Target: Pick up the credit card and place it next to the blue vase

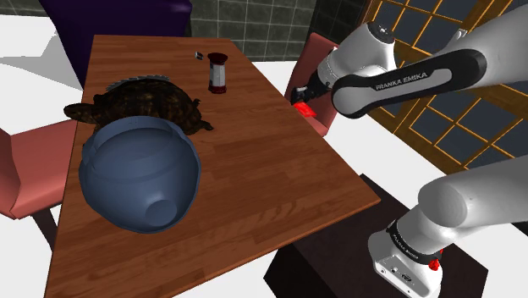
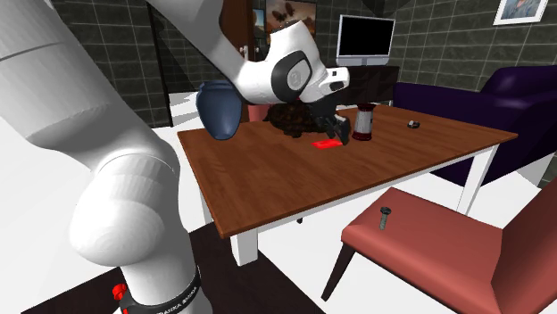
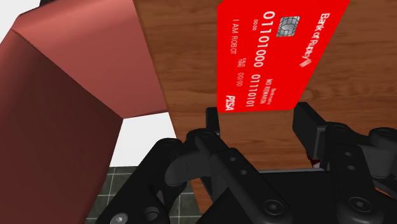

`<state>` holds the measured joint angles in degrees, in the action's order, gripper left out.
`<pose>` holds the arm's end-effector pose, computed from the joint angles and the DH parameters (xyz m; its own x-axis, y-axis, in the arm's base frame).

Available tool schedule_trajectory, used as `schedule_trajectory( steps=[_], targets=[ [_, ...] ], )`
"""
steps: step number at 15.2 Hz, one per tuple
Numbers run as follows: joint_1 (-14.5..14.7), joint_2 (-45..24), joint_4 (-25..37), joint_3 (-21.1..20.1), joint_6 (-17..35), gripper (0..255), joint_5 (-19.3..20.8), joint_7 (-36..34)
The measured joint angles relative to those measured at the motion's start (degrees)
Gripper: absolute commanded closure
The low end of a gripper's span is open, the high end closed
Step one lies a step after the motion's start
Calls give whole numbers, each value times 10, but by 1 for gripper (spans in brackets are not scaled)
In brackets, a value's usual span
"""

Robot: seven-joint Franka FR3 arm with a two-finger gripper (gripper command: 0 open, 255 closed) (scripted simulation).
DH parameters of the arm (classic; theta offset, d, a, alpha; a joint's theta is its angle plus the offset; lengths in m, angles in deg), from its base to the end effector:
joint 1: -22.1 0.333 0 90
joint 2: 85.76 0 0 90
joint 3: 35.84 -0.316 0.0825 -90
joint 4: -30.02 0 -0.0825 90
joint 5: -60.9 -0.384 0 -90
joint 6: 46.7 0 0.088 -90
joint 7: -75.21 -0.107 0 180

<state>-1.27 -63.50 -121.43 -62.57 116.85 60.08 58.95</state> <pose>0.4426 0.0270 0.4214 0.8152 -0.1793 0.5507 -0.2186 -0.9758 0.0058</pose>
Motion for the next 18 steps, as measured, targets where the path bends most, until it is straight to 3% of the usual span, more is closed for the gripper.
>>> schedule_trajectory(
  steps=[5, 18],
  targets=[
    [18, 28, 16, 20, -45, 255, -16, 16],
    [34, 70, 86, 49, -157, 255, -30, 40]
  ],
)
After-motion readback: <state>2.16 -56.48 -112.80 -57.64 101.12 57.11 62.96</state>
